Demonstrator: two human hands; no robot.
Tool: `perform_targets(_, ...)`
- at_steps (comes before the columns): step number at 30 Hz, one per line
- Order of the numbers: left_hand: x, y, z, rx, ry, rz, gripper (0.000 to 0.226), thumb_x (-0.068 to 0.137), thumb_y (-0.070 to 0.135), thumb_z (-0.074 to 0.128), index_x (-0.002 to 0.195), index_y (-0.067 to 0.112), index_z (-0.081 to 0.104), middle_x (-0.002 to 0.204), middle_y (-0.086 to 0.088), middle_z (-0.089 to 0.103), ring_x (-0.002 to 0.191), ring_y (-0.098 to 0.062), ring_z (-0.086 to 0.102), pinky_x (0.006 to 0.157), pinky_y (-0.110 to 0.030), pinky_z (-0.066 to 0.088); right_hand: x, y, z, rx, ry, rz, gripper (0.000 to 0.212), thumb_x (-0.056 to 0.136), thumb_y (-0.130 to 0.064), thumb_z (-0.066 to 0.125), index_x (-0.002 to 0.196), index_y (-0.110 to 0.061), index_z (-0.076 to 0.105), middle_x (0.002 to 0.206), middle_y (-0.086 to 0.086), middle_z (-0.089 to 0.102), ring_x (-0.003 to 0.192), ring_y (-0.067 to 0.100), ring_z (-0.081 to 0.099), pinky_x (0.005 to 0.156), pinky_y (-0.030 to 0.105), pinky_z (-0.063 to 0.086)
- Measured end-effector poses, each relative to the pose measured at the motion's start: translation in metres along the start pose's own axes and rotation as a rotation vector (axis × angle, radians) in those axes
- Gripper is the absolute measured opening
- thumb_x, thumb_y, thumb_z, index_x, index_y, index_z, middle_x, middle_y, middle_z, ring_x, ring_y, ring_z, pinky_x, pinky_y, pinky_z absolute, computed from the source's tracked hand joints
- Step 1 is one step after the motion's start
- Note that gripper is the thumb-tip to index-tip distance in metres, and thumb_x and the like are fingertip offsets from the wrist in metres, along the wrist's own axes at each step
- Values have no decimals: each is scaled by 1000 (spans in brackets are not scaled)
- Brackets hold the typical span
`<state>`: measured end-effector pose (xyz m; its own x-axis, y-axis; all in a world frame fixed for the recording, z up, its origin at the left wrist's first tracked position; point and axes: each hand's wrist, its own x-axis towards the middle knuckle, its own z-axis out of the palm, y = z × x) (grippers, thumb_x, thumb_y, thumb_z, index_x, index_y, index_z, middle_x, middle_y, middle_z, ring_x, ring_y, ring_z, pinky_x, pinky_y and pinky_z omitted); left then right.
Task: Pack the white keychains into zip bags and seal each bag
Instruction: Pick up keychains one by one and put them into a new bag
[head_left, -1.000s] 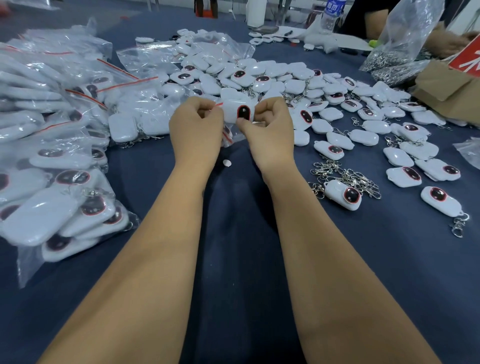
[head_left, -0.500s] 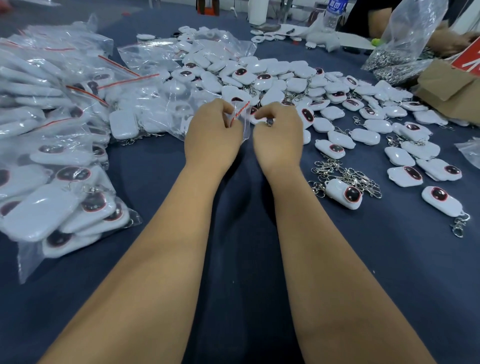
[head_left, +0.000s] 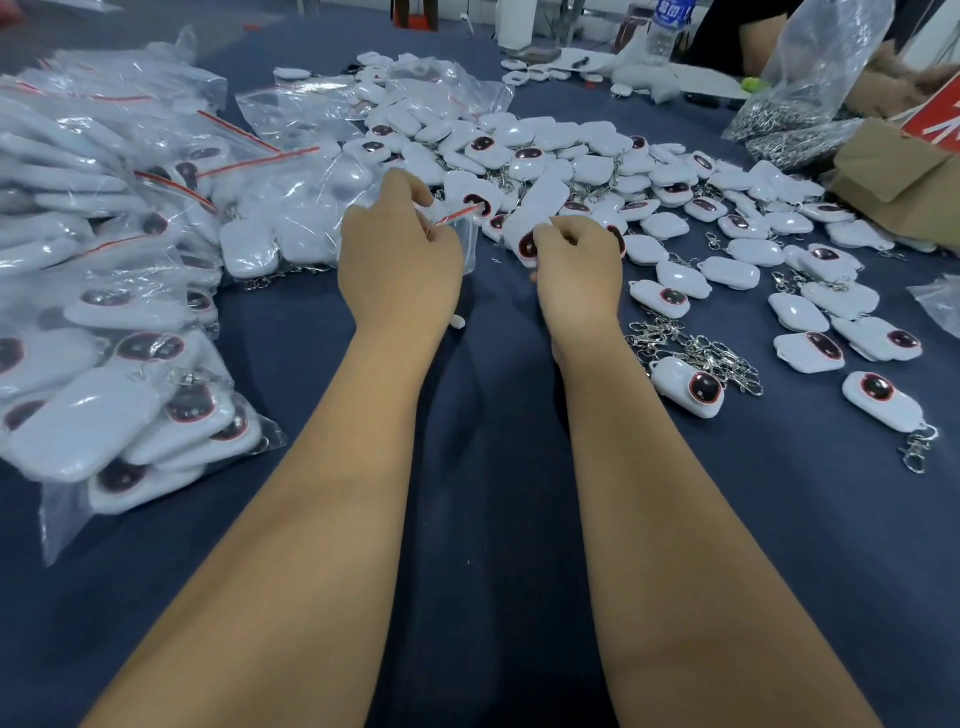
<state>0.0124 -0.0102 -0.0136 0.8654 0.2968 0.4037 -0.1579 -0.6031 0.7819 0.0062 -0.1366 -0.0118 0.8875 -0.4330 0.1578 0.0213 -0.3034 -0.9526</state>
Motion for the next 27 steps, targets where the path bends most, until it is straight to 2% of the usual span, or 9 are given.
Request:
perform_targets(3,-3,3,1,-63,-58,4,21,80,8,44,87,28,49,75,3,59,65,-12,51,52,-29,36,-1,-6,1,342,-75,121,13,93,-10,53,86,-17,61,74,-2,60,51,8,55,48,16,41)
perform_targets(7,-2,1,5,-69,-248,-45,34,81,5,44,68,30,63,54,7,58,42,0,51,41,-12,32,0,-10,1,616,-179,220,14,92,0,53,91,-14,55,82,8,66,62,19,70,57,23,55)
perform_targets(9,-2,0,6,-68,-274,-63,35,85,7,45,79,32,69,56,11,59,42,0,55,43,-7,36,-2,-10,1,624,-226,228,16,91,3,52,91,-13,51,83,9,66,68,23,73,62,25,58)
perform_targets(13,0,0,7,-140,-252,-104,41,91,8,44,119,24,69,89,13,64,51,-3,55,44,-5,39,-2,-9,2,548,-286,199,20,90,4,54,92,-15,48,92,12,65,70,24,74,61,25,57)
perform_targets(14,0,0,8,-188,-256,-107,40,91,8,44,115,25,70,92,12,63,52,-1,55,43,-7,40,-2,-8,2,529,-294,194,20,90,4,54,93,-14,48,97,14,65,71,23,74,61,25,57)
perform_targets(17,0,2,6,-370,-257,-140,36,89,8,47,72,36,63,68,18,54,48,9,50,42,-8,40,-1,-6,3,505,-310,178,21,90,4,57,103,-10,49,103,17,66,75,23,74,64,25,58)
perform_targets(21,0,3,4,-437,-294,-173,20,81,18,49,76,25,68,67,6,59,61,-9,49,62,-25,41,-1,-6,3,466,-339,151,21,89,3,60,106,-9,56,92,9,71,77,22,74,64,23,56)
perform_targets(24,-1,3,6,-456,-291,-163,22,81,16,52,78,-1,65,64,-4,48,61,-15,40,61,-30,35,-3,-6,3,424,-367,119,21,89,3,60,103,-12,56,80,1,72,73,20,74,61,21,55)
perform_targets(27,0,2,7,-445,-284,-163,24,84,17,54,85,-4,67,68,-5,54,64,-15,45,65,-31,38,-4,-6,2,411,-375,107,22,91,4,57,93,-18,54,60,-12,69,65,13,72,61,22,56)
